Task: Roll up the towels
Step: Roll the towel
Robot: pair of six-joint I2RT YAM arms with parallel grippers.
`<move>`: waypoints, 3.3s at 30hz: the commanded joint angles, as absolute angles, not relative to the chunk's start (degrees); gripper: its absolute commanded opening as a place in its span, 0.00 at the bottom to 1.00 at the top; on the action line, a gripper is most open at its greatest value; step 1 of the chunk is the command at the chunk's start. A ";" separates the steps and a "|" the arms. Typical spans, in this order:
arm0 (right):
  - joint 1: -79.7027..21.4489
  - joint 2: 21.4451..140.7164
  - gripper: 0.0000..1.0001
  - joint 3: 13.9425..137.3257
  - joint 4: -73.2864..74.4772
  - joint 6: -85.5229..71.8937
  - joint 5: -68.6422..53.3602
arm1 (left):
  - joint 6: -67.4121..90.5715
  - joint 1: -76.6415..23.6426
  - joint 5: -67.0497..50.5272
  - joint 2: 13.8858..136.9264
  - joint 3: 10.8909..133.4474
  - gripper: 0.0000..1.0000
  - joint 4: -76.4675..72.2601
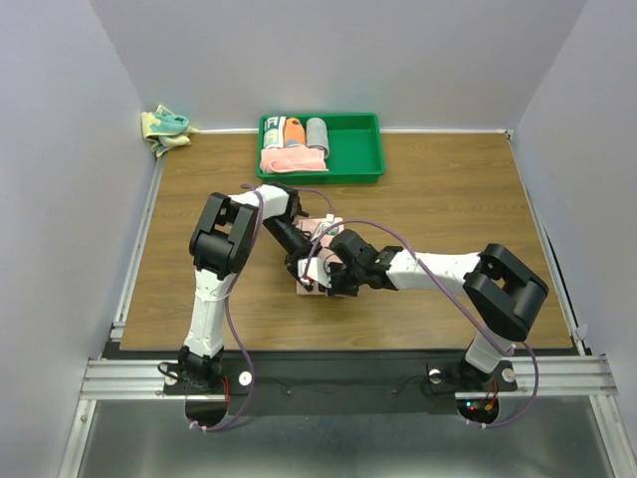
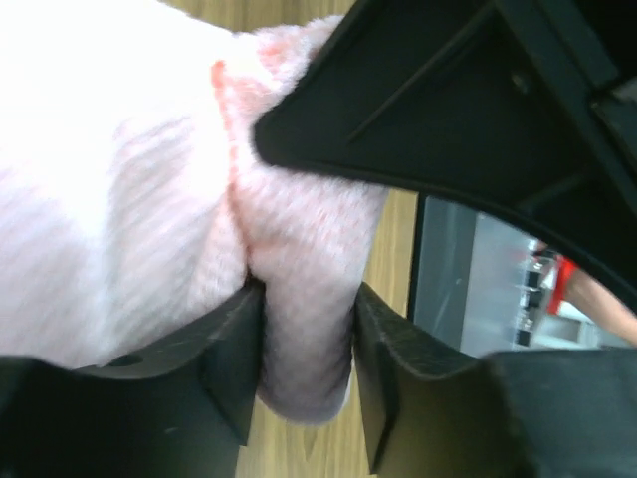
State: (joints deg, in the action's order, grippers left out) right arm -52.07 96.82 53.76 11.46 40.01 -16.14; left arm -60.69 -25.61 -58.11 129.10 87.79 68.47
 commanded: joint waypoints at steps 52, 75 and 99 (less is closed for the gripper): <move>-33.75 137.99 0.06 90.44 71.89 44.74 -68.12 | -57.75 -59.15 -7.74 74.52 31.64 0.66 -4.13; -17.07 118.41 0.92 107.06 66.72 31.74 -56.16 | -50.27 -51.08 -31.28 87.26 47.79 0.12 24.33; -42.60 81.72 0.77 67.24 34.21 27.68 -19.26 | -61.26 -29.62 -51.33 129.89 84.80 0.23 59.76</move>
